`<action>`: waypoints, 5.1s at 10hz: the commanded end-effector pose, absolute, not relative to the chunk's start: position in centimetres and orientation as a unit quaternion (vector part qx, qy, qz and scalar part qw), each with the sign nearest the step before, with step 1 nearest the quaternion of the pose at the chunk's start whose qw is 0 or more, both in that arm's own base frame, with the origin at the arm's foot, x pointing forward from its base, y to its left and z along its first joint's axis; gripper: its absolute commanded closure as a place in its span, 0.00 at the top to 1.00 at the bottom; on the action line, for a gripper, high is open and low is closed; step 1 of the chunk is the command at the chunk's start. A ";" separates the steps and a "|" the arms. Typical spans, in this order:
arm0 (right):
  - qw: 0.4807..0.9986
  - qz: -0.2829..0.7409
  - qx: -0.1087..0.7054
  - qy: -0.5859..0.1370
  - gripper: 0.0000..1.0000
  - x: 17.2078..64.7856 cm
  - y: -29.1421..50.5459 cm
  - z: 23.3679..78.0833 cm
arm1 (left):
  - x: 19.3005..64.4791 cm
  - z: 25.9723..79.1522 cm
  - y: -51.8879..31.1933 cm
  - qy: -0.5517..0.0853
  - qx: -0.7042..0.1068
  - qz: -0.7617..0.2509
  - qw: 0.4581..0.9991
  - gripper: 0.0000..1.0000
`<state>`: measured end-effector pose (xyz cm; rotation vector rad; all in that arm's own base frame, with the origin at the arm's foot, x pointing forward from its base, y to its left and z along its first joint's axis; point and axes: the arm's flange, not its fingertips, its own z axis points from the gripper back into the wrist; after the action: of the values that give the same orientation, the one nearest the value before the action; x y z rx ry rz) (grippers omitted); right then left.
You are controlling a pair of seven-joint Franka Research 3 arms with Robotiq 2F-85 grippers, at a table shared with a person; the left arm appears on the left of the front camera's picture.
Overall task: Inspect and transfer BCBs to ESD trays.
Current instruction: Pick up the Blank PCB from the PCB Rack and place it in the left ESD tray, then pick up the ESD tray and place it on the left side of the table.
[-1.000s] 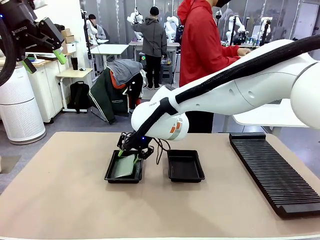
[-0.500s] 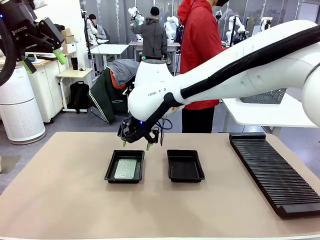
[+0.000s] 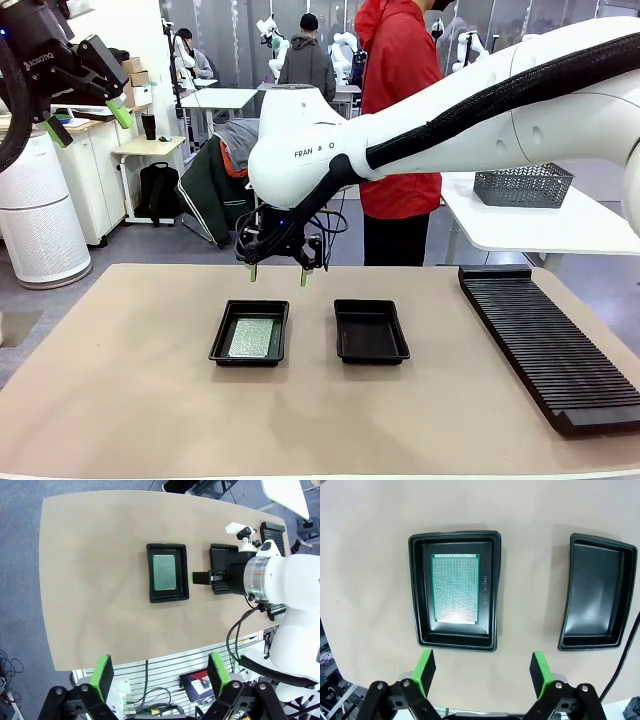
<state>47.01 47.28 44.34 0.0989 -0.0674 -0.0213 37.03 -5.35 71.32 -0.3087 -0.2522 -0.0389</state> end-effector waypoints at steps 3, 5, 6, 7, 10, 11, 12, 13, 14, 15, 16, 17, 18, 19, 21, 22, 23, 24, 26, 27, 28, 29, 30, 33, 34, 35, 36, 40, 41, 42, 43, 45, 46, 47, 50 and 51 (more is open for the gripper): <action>0.998 -0.011 0.049 -0.034 1.00 47.0 47.3 44.3 | 37.0 71.2 -5.3 -0.125 -0.155 -0.019 0.980 1.00; 0.998 -0.011 0.049 -0.034 1.00 47.0 47.3 44.3 | 37.0 71.2 -5.3 -0.125 -0.155 -0.019 0.980 1.00; 0.998 -0.011 0.049 -0.034 1.00 47.0 47.3 44.3 | 37.0 71.2 -5.3 -0.125 -0.155 -0.019 0.980 1.00; 0.998 -0.011 0.049 -0.034 1.00 47.0 47.3 44.3 | 37.0 71.2 -5.3 -0.125 -0.155 -0.019 0.980 1.00; 0.998 -0.011 0.049 -0.034 1.00 47.0 47.3 44.3 | 37.0 71.2 -5.3 -0.125 -0.155 -0.019 0.980 1.00; 0.998 -0.011 0.049 -0.034 1.00 47.0 47.3 44.3 | 37.0 71.2 -5.3 -0.125 -0.155 -0.019 0.980 1.00; 0.998 -0.011 0.049 -0.034 1.00 47.0 47.3 44.3 | 37.0 71.2 -5.3 -0.125 -0.155 -0.019 0.980 1.00; 0.998 -0.011 0.049 -0.034 1.00 47.0 47.3 44.3 | 37.0 71.2 -5.3 -0.125 -0.155 -0.019 0.980 1.00; 0.998 -0.011 0.049 -0.034 1.00 47.0 47.3 44.3 | 37.0 71.2 -5.3 -0.125 -0.155 -0.019 0.980 1.00; 0.998 -0.011 0.049 -0.034 1.00 47.0 47.3 44.3 | 37.0 71.2 -5.3 -0.125 -0.155 -0.019 0.980 1.00; 0.998 -0.011 0.049 -0.034 1.00 47.0 47.3 44.3 | 37.0 71.2 -5.3 -0.125 -0.155 -0.019 0.980 1.00; 0.998 -0.009 0.052 -0.033 1.00 47.1 47.4 44.4 | 37.0 71.3 -5.4 -0.125 -0.153 -0.019 0.980 1.00; 0.996 -0.015 0.085 -0.031 1.00 46.1 45.6 45.0 | 37.4 70.3 -6.5 -0.122 -0.149 -0.025 0.981 1.00; 0.993 -0.017 0.111 -0.033 1.00 45.3 43.9 45.4 | 37.9 69.2 -7.5 -0.117 -0.150 -0.026 0.981 1.00; 0.988 -0.022 0.147 -0.042 1.00 43.9 41.2 46.0 | 39.3 66.5 -9.0 -0.091 -0.155 -0.026 0.983 1.00; 0.986 -0.020 0.159 -0.043 1.00 43.5 40.0 46.2 | 39.9 64.8 -9.6 -0.079 -0.159 -0.029 0.984 1.00; 0.983 -0.020 0.179 -0.043 1.00 43.2 38.9 46.2 | 40.5 62.9 -10.2 -0.068 -0.164 -0.030 0.984 1.00; 0.979 -0.015 0.199 -0.040 1.00 43.1 37.8 46.2 | 41.1 61.0 -11.0 -0.060 -0.162 -0.030 0.985 1.00; 0.971 -0.012 0.235 -0.039 1.00 42.8 35.7 45.7 | 42.3 57.5 -13.1 -0.052 -0.154 -0.037 0.986 1.00; 0.967 -0.011 0.250 -0.043 1.00 42.8 34.9 45.3 | 43.0 55.9 -13.9 -0.046 -0.156 -0.040 0.986 1.00; 0.964 -0.010 0.262 -0.049 1.00 42.8 34.2 45.0 | 43.8 54.5 -14.8 -0.042 -0.146 -0.037 0.988 1.00; 0.961 -0.004 0.273 -0.051 1.00 42.8 33.6 44.6 | 44.4 53.4 -15.5 -0.042 -0.140 -0.034 0.989 1.00; 0.957 0.000 0.284 -0.050 1.00 42.8 32.9 44.3 | 44.9 52.2 -16.3 -0.045 -0.128 -0.027 0.990 1.00; 0.961 -0.006 0.273 -0.045 1.00 43.5 33.8 44.9 | 46.9 48.4 -18.5 -0.045 -0.095 -0.024 0.994 1.00; 0.961 -0.006 0.273 -0.045 1.00 43.5 33.8 44.9 | 47.3 47.2 -18.9 -0.042 -0.089 -0.026 0.995 1.00; 0.961 -0.006 0.273 -0.045 1.00 43.5 33.8 44.9 | 47.7 46.1 -19.2 -0.040 -0.079 -0.024 0.996 1.00; 0.961 -0.006 0.273 -0.045 1.00 43.5 33.8 44.9 | 48.0 45.0 -19.5 -0.038 -0.066 -0.024 0.997 1.00; 0.961 -0.006 0.273 -0.045 1.00 43.5 33.8 44.9 | 49.1 40.7 -19.9 -0.027 -0.029 -0.028 0.999 1.00; 0.961 -0.006 0.273 -0.045 1.00 43.5 33.8 44.9 | 49.5 39.6 -19.7 -0.022 -0.028 -0.026 0.999 1.00; 0.961 -0.006 0.273 -0.045 1.00 43.5 33.8 44.9 | 49.8 38.7 -19.6 -0.027 -0.023 -0.026 0.999 1.00; 0.961 -0.006 0.273 -0.045 1.00 43.5 33.8 44.9 | 50.1 37.7 -19.6 -0.039 -0.006 -0.027 0.999 1.00; 0.961 -0.006 0.273 -0.045 1.00 43.5 33.8 44.9 | 50.9 35.6 -19.4 -0.038 -0.002 -0.029 0.999 1.00; 0.961 -0.006 0.273 -0.045 1.00 43.5 33.8 44.9 | 51.2 34.9 -19.4 -0.042 -0.006 -0.025 0.999 1.00; 0.961 -0.006 0.273 -0.045 1.00 43.5 33.8 44.9 | 51.4 34.1 -19.5 -0.044 -0.007 -0.026 0.999 1.00; 0.961 -0.006 0.273 -0.045 1.00 43.5 33.8 44.9 | 51.7 31.9 -20.0 -0.046 -0.008 -0.024 0.999 1.00; 0.961 -0.006 0.273 -0.045 1.00 43.5 33.8 44.9 | 51.7 31.4 -20.1 -0.045 -0.010 -0.022 0.999 1.00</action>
<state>43.42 33.56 44.81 0.5737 -0.0907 0.0034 51.81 -19.79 32.02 -0.0437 -0.0607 -0.0697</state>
